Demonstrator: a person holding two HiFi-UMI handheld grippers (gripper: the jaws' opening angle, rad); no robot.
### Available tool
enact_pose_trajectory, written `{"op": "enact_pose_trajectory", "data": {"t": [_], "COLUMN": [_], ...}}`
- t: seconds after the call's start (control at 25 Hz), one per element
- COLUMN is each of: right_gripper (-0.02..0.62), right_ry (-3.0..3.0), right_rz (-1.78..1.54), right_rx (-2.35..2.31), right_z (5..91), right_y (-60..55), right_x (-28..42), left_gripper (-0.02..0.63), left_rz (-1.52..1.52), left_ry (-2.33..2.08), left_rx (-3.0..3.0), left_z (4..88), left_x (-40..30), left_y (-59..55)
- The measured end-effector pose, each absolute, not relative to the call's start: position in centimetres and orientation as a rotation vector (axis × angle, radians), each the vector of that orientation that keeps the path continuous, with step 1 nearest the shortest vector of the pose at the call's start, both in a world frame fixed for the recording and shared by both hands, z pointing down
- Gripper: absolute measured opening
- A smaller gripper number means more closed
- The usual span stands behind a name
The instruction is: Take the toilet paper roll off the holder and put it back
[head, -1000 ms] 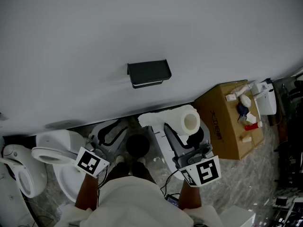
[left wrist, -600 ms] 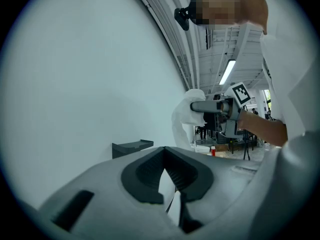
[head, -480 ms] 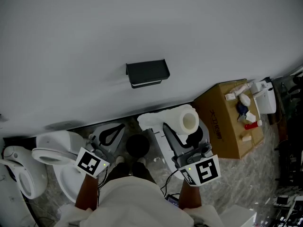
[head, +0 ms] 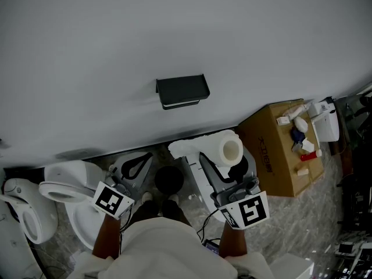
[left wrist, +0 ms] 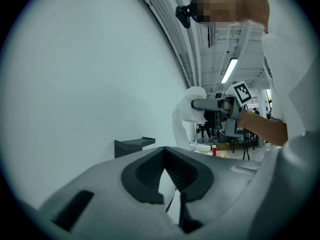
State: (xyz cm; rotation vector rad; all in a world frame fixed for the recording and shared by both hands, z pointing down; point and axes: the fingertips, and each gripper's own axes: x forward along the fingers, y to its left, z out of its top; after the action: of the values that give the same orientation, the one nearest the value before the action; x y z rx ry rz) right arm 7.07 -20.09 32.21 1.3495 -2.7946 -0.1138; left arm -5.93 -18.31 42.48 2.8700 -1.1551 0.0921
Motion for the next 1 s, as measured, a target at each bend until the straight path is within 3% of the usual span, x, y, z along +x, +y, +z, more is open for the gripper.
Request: {"op": "enact_pose_trajectory", "data": {"t": [1.0], "right_gripper": [0.284], "right_ry": [-2.738], "right_rz": [-0.157], "right_rx": [1.381], "right_z": [33.1], "right_y": [-24.2], "right_x": [6.6], "left_gripper": [-0.002], "left_rz": [0.095], "left_ry": [-1.144], "left_rx": [2.877], "left_z": [42.5], "left_x": [-5.6], "left_y": [-18.2]}}
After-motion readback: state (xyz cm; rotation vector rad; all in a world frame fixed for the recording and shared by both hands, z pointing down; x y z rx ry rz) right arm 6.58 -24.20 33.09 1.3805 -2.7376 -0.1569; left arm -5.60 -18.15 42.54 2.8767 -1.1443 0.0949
